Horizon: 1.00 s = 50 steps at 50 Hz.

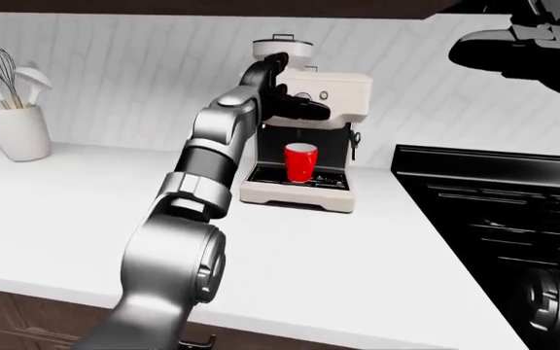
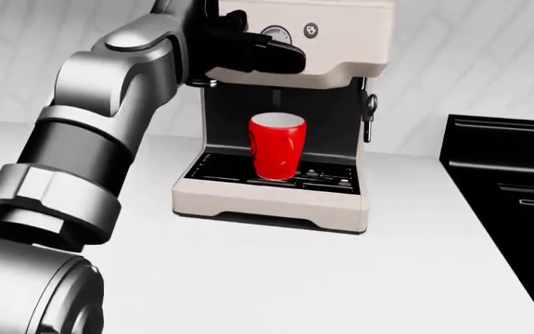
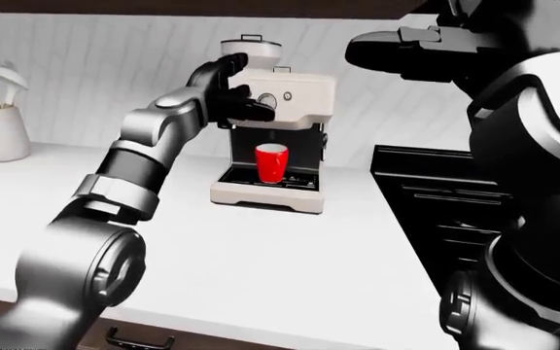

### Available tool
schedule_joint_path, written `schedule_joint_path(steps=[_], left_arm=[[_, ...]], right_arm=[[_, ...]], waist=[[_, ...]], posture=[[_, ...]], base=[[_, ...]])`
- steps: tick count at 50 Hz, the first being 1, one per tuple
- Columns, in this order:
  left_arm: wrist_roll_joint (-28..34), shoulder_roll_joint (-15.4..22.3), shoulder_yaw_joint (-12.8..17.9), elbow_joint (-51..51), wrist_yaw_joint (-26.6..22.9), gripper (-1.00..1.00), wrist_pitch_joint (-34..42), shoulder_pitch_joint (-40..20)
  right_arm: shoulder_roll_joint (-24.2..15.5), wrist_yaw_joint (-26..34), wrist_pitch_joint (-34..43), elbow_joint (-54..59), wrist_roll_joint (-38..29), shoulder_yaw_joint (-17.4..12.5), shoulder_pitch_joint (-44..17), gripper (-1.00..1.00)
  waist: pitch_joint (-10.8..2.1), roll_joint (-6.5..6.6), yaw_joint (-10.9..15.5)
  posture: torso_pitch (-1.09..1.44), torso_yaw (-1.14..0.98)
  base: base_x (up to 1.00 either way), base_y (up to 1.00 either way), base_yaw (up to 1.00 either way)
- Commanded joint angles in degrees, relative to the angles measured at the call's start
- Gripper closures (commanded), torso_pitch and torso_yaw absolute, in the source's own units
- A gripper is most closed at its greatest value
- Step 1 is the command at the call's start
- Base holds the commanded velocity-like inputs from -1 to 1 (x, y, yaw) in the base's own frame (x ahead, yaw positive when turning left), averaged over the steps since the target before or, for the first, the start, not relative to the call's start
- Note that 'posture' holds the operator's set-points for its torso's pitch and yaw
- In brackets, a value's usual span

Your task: Press the button on the coffee machine to serve coffee.

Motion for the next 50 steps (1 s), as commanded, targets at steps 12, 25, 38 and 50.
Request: schedule_joint_path(steps=[12,25,38,50], left_arm=[[0.84,0.61,0.90,4.91,0.12,-1.00,-7.01,-4.27],[2.45,0.77,1.05,6.40,0.21,-1.00,-10.17,-5.71],[2.18,0.47,1.62,6.51,-0.12,-1.00,-10.64,-6.17],[2.72,0.32,1.23,7.12,-0.38,-1.00,-10.47,-6.13]], right_arm=[[-1.60,-0.81,-1.55,0.26,1.14,-0.98,-1.63,-1.00],[-2.71,-1.74,-2.11,0.55,2.76,-1.03,-1.62,-1.00],[-3.55,-2.39,-2.70,0.65,3.89,-1.20,-1.41,-1.00],[-4.13,-2.85,-3.05,0.97,4.61,-1.09,-1.58,-1.00]], waist=[[-0.10,-0.35,-0.04],[-0.07,-0.47,-0.19],[0.65,-0.54,-0.29],[0.95,-0.56,-0.39]], posture=[[-0.62,0.00],[-0.62,0.00],[-0.58,0.00],[-0.57,0.00]], base=[[0.00,0.00,0.00],[0.00,0.00,0.00],[0.00,0.00,0.00],[0.00,0.00,0.00]])
